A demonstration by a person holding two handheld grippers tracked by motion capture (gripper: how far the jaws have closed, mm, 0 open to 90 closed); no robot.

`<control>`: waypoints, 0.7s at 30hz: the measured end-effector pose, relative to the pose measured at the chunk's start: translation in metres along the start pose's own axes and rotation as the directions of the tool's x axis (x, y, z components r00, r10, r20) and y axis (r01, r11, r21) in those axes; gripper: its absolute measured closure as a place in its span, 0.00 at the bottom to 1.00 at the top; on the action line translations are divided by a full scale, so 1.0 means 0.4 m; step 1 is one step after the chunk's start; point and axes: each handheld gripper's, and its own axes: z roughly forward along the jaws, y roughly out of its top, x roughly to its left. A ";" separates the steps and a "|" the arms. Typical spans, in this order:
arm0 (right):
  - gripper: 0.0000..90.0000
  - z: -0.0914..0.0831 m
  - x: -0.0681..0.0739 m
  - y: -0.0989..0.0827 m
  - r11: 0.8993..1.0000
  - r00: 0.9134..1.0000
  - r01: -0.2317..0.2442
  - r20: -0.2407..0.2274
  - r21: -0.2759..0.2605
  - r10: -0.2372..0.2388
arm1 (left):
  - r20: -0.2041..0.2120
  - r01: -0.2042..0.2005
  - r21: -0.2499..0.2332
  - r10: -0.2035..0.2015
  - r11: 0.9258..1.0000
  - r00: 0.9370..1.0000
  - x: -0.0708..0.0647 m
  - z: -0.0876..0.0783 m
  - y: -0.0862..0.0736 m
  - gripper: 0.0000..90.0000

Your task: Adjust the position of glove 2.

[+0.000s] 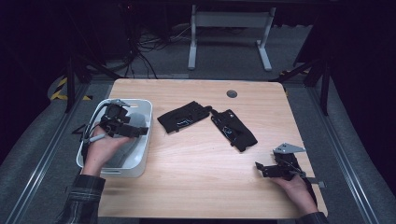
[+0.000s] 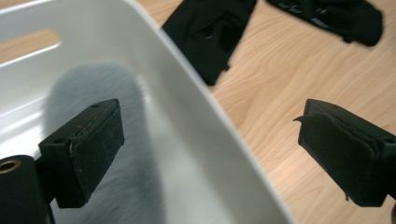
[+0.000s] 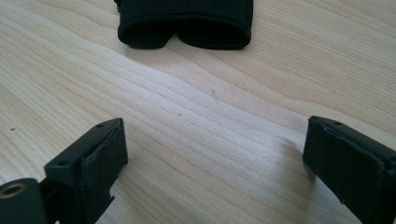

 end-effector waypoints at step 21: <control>0.07 -0.001 -0.001 -0.001 1.000 1.000 0.002 -0.001 0.001 -0.002 | 0.138 -0.185 -0.014 0.185 0.983 0.973 -0.279 0.173 -0.017 0.09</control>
